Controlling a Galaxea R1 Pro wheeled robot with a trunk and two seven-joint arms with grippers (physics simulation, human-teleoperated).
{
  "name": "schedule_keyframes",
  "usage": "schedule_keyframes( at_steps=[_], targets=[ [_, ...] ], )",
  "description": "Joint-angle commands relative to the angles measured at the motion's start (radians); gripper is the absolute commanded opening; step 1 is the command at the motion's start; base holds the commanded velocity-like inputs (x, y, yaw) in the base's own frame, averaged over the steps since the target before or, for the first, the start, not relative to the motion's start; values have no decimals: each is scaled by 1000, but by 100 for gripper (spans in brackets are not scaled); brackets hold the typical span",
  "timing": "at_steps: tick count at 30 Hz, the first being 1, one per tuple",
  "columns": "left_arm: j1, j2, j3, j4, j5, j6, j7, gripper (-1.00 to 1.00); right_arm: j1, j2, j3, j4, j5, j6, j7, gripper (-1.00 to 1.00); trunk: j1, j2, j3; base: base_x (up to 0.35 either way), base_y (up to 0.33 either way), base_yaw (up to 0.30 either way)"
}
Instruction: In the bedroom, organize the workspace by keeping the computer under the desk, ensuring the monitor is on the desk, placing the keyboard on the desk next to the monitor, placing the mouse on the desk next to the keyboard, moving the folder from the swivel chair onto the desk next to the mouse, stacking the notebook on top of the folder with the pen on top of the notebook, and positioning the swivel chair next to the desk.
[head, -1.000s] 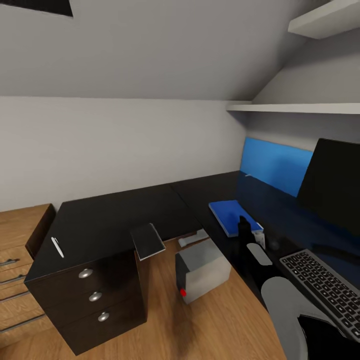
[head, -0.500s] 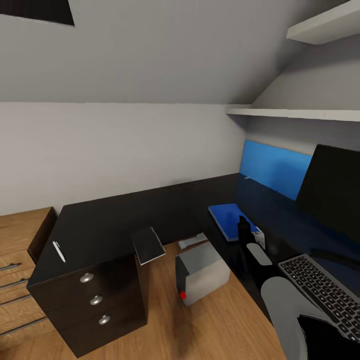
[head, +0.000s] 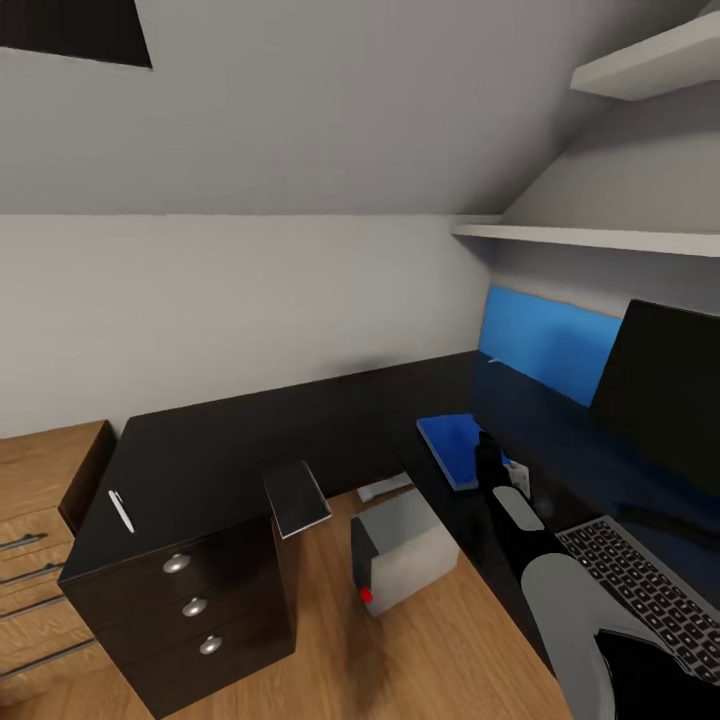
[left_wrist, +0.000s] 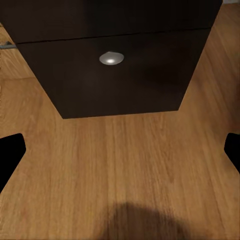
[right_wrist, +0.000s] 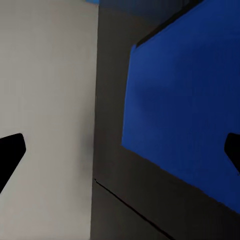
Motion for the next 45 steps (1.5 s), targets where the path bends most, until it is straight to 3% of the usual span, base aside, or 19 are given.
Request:
schedule_keyframes(
  at_steps=[1, 6, 10, 13, 18, 38, 39, 42, 45],
  targets=[
    [-1, 1, -9, 0, 9, -5, 5, 100, -1, 3, 1, 1, -10, -2, 6, 100, 0, 0, -1, 0, 0, 0],
    [-1, 0, -10, 0, 7, -10, 4, 100, -1, 53, 68, 6, -8, 0, 7, 100, 0, 0, -1, 0, 0, 0],
    [-1, 1, -10, 0, 7, -10, 3, 100, -1, 86, 162, 39, -9, -1, 11, 100, 0, 0, -1, 0, 0, 0],
    [-1, 1, -10, 0, 7, -10, 3, 100, -1, 119, 200, 55, -11, -2, 13, 100, 0, 0, -1, -4, 0, 0],
    [-1, 1, -10, 0, 7, -9, 4, 100, -1, 135, 213, 92, -11, -3, 10, 100, 0, 0, 1, -154, 0, 58],
    [-1, -1, -7, -3, 9, -11, 6, 100, -1, 135, 219, 111, -11, 8, -14, 100, 0, 0, 23, -77, 0, 196],
    [-1, -1, -3, -3, 11, -10, 6, 100, -1, 135, 220, 114, -11, 8, -16, 100, 0, 0, 24, 0, 0, 216],
    [-1, 0, 53, -5, 26, -9, 1, 100, -1, 135, 226, 120, -11, 9, -20, 100, 11, -21, 17, 0, 0, 219],
    [-1, -1, 73, -10, 29, -6, -2, 100, -1, 135, 226, 121, -11, 23, -21, 100, 23, -42, 11, 0, 0, 220]
  ],
)
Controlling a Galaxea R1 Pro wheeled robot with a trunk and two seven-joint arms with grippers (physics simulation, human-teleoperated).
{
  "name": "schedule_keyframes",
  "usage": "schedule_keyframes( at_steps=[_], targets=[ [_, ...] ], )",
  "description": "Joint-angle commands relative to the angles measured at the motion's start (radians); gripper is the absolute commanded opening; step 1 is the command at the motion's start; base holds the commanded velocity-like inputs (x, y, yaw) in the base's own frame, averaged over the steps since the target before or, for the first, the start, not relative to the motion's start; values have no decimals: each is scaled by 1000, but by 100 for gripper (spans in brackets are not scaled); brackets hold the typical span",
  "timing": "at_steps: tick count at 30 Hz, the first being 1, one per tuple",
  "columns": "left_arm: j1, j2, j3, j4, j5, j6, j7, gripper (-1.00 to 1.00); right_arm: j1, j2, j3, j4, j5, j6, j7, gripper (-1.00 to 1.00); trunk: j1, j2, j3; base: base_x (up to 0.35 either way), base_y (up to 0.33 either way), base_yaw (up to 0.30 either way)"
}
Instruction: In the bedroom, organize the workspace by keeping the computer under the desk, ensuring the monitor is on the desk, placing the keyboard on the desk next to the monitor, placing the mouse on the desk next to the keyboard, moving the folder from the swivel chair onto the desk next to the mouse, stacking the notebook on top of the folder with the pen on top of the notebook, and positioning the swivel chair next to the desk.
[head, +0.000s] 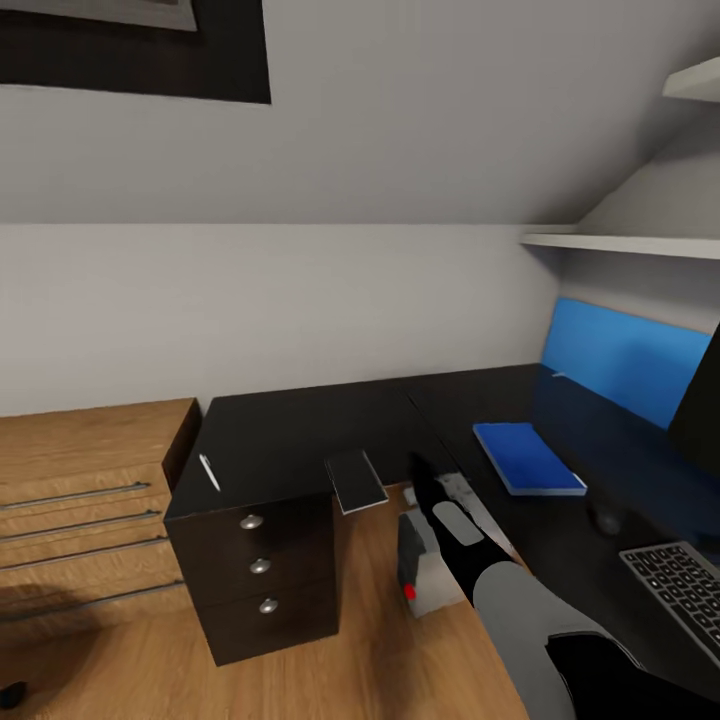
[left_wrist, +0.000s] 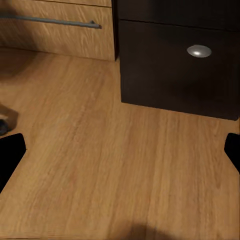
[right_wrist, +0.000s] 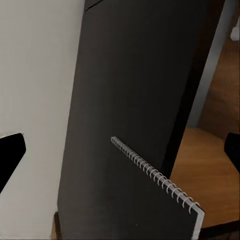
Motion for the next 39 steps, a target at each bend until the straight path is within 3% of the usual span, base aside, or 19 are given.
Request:
schedule_keyframes(
  at_steps=[1, 4, 7, 10, 11, 17, 19, 20, 23, 24, 31, 39],
  targets=[
    [-1, 0, -5, -1, 6, -3, 5, 100, -1, 0, 1, 0, -9, 3, 2, 100, 4, -8, -3, 0, 0, 221],
    [-1, -1, 0, -28, 7, 0, 5, 100, -1, 0, 0, 0, -9, 24, -4, 100, 15, -29, -11, 0, 0, 209],
    [-1, -2, 4, -140, 7, 46, 5, 100, -1, 0, 0, 0, -10, 35, -8, 100, 27, -50, -20, 0, 0, 86],
    [-1, -2, 6, -265, 8, 192, 5, 100, -1, 0, -2, -1, -10, 38, -9, 100, 38, -71, -29, 0, 0, 35],
    [-1, -1, 6, -328, 9, 289, 6, 100, -1, 0, -2, -1, -11, 39, -9, 100, 42, -78, -32, 0, 0, 18],
    [-1, 0, 8, -524, 35, 542, 6, 100, -1, 0, -4, -2, -13, 38, -10, 100, 65, -120, -50, 0, 0, 9],
    [-1, 1, 9, -615, 62, 639, 6, 100, -1, 0, -4, -3, -13, 37, -10, 100, 73, -134, -57, 0, 0, 3],
    [-1, 1, 15, -727, 98, 765, 6, 100, -1, 0, -5, -5, -14, 36, -10, 100, 77, -141, -60, 0, 0, 0],
    [-1, 1, 23, -822, 129, 882, 6, 100, -1, 0, -6, -7, -14, 37, -9, 100, 88, -162, -69, 0, 0, 0],
    [-1, 1, 30, -899, 171, 969, 6, 100, -1, 0, -7, -8, -14, 37, -7, 100, 92, -169, -72, 0, 0, 0],
    [0, 2, 34, -1037, 262, 1041, 6, 100, -1, 0, -7, -8, -15, 40, 20, 100, 119, -218, -94, 0, 0, 0],
    [-1, 6, 35, -949, 265, 1058, 9, 100, -1, 0, -7, -7, -15, 38, 37, 100, 150, -274, -119, 0, 0, 0]
  ],
)
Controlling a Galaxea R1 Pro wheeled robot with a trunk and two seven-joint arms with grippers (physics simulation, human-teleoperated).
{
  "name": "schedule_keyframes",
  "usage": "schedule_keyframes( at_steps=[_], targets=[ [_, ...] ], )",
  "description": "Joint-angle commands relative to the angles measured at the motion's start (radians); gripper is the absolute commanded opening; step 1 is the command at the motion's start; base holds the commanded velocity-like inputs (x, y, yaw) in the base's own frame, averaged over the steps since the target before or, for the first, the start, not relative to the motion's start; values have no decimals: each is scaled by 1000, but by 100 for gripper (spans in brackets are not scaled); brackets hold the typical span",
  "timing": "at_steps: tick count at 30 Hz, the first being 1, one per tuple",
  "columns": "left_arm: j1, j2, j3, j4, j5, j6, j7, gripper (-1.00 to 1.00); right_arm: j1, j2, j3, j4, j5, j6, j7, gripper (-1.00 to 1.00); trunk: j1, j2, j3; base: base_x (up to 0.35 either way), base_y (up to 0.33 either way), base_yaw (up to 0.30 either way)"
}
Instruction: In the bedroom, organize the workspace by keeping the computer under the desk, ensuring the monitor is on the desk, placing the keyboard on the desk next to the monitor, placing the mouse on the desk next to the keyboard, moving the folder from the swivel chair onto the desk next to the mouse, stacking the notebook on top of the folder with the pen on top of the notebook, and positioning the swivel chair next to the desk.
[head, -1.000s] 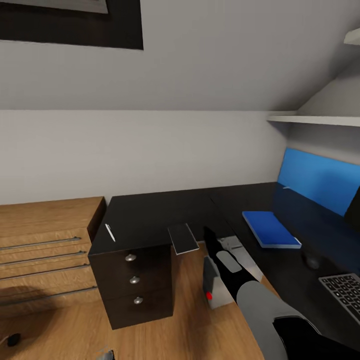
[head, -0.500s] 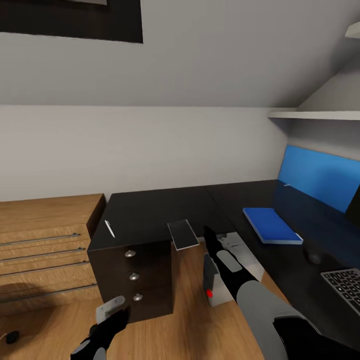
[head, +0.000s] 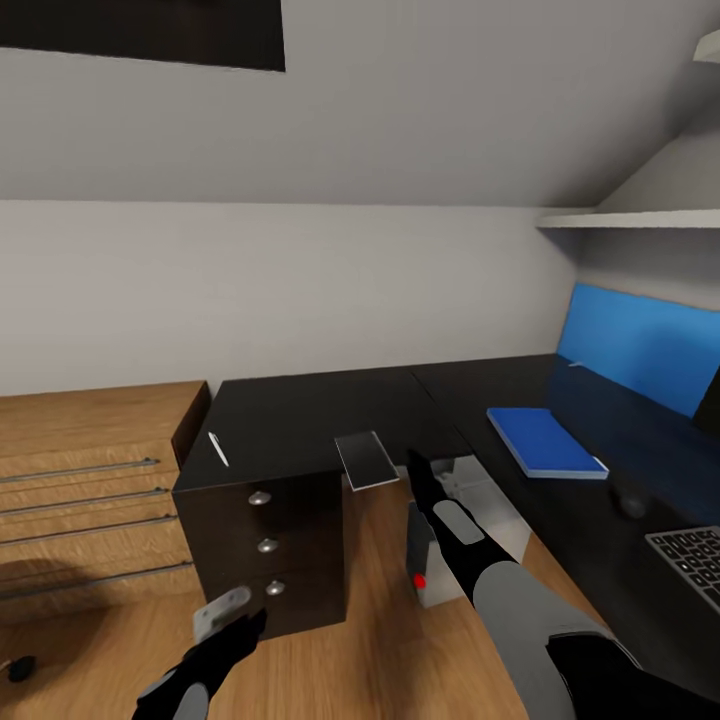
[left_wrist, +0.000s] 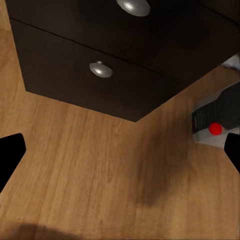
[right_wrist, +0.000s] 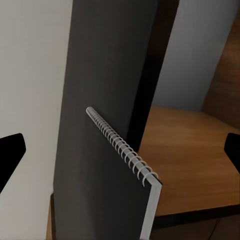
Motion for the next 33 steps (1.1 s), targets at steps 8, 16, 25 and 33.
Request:
schedule_keyframes(
  at_steps=[8, 16, 25, 33],
  targets=[
    [-1, 7, -1, 4, 10, -4, 10, 100, -1, 0, 1, 4, -11, -3, 6, 100, 31, -57, -26, 0, 0, 0],
    [-1, 19, 0, 4, 10, -5, 11, 100, -1, 0, 4, 8, -10, 3, 11, 100, 58, -106, -48, 0, 0, 0],
    [-1, 20, -2, 6, 10, -5, 9, 100, 1, 0, 8, 10, -11, 78, 11, 100, 58, -106, -48, 0, 0, 0],
    [-1, 22, -1, 9, 10, -5, 11, 100, 1, 0, 8, 10, -11, 183, 12, 100, 58, -106, -48, 0, 0, 0]
  ],
)
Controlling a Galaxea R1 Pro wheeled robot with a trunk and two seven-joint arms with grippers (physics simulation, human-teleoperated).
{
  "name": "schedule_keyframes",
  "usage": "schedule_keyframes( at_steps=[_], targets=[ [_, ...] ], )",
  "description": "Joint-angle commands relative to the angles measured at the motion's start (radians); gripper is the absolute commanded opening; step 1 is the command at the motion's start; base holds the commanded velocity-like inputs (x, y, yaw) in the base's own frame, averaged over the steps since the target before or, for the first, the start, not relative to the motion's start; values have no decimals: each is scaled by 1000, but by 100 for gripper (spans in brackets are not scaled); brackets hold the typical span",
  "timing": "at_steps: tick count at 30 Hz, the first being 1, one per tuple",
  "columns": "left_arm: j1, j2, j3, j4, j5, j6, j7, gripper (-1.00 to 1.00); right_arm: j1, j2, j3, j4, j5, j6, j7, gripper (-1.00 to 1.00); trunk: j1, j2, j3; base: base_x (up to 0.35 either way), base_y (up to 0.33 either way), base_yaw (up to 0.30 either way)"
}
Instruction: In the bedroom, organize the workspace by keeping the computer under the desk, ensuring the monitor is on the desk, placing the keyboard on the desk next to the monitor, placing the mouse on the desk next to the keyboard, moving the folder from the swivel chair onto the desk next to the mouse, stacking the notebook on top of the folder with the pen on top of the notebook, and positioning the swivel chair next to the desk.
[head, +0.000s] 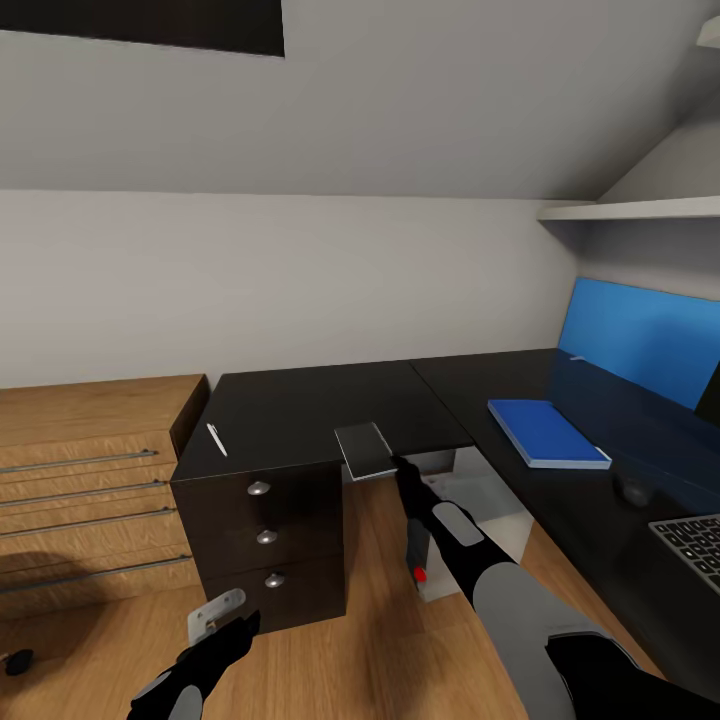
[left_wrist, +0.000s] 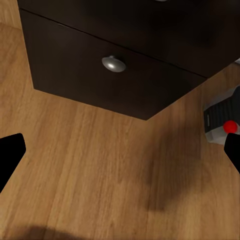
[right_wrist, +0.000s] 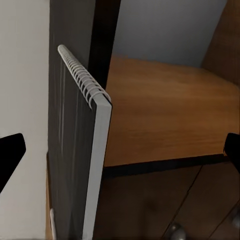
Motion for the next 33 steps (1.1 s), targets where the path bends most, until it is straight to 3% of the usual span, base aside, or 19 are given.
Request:
schedule_keyframes(
  at_steps=[1, 33],
  targets=[
    [0, 0, -1, -1, 11, 2, 9, 100, -1, 0, 1, 0, -7, 3, 2, 100, 0, 0, -1, 0, 0, 0],
    [0, 0, -1, 3, 11, 1, 8, 100, -1, 0, 2, -1, -7, 13, 3, 100, 0, 0, -1, 35, 59, 0]
  ],
)
